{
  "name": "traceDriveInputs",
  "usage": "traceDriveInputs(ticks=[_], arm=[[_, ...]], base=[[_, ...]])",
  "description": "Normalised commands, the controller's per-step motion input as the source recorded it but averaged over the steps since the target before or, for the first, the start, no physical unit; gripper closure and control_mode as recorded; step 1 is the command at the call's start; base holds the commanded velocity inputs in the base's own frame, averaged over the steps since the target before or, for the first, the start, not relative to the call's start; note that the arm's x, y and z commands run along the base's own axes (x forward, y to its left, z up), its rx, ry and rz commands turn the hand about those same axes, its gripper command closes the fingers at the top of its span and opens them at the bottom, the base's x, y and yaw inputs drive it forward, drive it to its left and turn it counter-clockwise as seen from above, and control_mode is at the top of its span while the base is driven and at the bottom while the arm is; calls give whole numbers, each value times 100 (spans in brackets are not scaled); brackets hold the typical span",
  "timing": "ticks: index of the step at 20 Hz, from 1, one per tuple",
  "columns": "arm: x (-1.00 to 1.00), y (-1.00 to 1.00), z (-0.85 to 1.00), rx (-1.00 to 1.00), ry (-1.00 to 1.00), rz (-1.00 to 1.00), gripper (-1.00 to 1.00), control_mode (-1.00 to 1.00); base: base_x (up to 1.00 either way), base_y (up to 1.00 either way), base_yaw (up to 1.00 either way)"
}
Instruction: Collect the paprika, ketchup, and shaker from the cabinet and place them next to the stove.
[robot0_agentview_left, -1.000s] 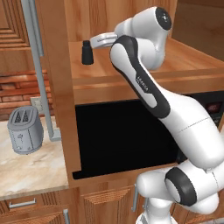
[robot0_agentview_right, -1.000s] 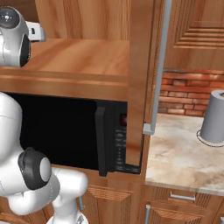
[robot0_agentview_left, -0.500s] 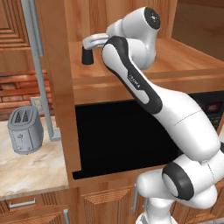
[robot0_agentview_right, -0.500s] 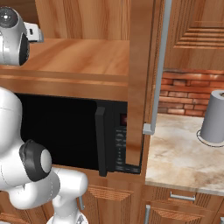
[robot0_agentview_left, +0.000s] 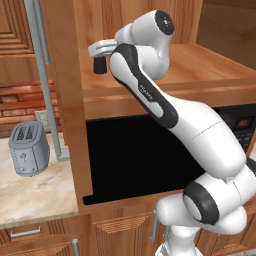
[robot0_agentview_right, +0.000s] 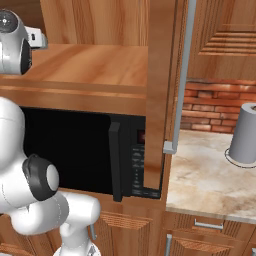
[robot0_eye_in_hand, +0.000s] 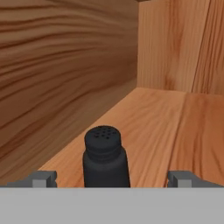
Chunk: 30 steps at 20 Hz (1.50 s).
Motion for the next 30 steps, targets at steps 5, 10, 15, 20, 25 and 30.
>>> traceDriveInputs(ticks=[5, 10, 15, 20, 25, 30], arm=[[12, 0, -11, 0, 1, 0, -100, -100], [8, 8, -19, 0, 2, 0, -100, -100], [5, 17, -15, 0, 1, 0, -100, -100], [9, 6, -2, 0, 0, 0, -100, -100], [14, 0, 0, 0, 0, 0, 100, -100], [11, 0, -3, 0, 0, 0, 100, -100]], base=[[0, 0, 0], [0, 0, 0], [0, 0, 0], [0, 0, 0], [0, 0, 0], [0, 0, 0]])
